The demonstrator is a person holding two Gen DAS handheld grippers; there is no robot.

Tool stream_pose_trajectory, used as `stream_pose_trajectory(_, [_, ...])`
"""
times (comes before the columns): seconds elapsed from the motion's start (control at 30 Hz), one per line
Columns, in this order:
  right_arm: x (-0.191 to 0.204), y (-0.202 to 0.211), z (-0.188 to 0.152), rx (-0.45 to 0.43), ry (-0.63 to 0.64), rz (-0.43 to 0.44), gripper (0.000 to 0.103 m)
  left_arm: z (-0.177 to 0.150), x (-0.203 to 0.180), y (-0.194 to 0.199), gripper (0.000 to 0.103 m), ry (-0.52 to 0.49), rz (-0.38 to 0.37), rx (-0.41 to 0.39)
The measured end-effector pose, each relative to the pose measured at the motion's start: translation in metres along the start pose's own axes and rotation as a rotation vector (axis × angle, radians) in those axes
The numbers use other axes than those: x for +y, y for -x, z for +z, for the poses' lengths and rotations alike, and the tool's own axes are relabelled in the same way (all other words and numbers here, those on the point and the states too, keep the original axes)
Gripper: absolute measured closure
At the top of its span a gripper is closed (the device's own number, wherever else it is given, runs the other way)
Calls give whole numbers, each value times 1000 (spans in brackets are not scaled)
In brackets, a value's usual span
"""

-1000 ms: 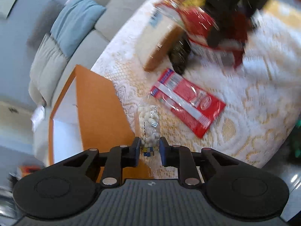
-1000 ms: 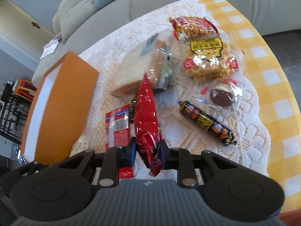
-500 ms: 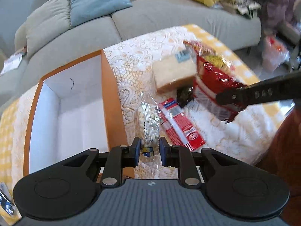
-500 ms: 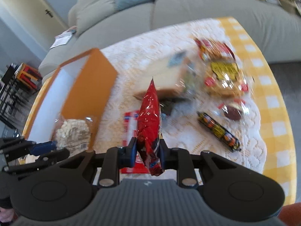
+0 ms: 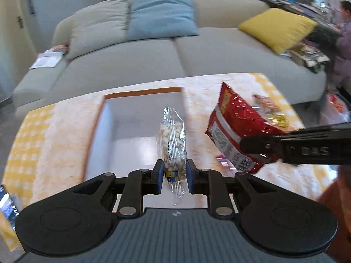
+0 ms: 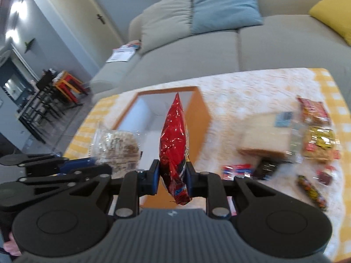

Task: Organize snacks
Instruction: 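Carry the nut bag and chip bag over the orange box with both grippers, then open both grippers to drop the bags into the box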

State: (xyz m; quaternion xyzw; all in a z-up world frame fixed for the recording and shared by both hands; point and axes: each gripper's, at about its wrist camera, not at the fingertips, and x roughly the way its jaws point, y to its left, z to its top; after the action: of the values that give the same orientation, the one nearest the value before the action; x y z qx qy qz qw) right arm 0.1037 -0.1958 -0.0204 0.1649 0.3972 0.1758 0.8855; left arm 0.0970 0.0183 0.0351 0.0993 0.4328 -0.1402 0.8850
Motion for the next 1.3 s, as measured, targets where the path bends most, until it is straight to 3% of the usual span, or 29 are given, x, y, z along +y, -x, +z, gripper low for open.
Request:
stream_pose_trajectory(0.17, [32, -38, 7, 35, -35, 85, 82, 6, 44, -24, 80, 77, 24, 59])
stream_pose_trajectory(0.33, [56, -92, 4, 120, -7, 70, 82, 2, 79, -66, 80, 125, 9, 152])
stream_pose_trajectory(0.5, [65, -144, 0, 217, 10, 30, 82, -3, 89, -101, 80, 110, 15, 233])
stream_pose_trajectory(0.73, [65, -195, -6, 334, -31, 36, 82, -12, 115, -121, 79, 112, 24, 306])
stream_pose_trajectory(0.9, [64, -217, -12, 389, -70, 64, 82, -14, 122, -132, 79, 88, 62, 352])
stream_pose_trajectory(1.03, [60, -224, -16, 425, -85, 60, 80, -18, 122, -136, 79, 90, 40, 364])
stream_pose_trajectory(1.3, [77, -210, -14, 413, 120, -61, 74, -15, 117, -121, 64, 104, -27, 298])
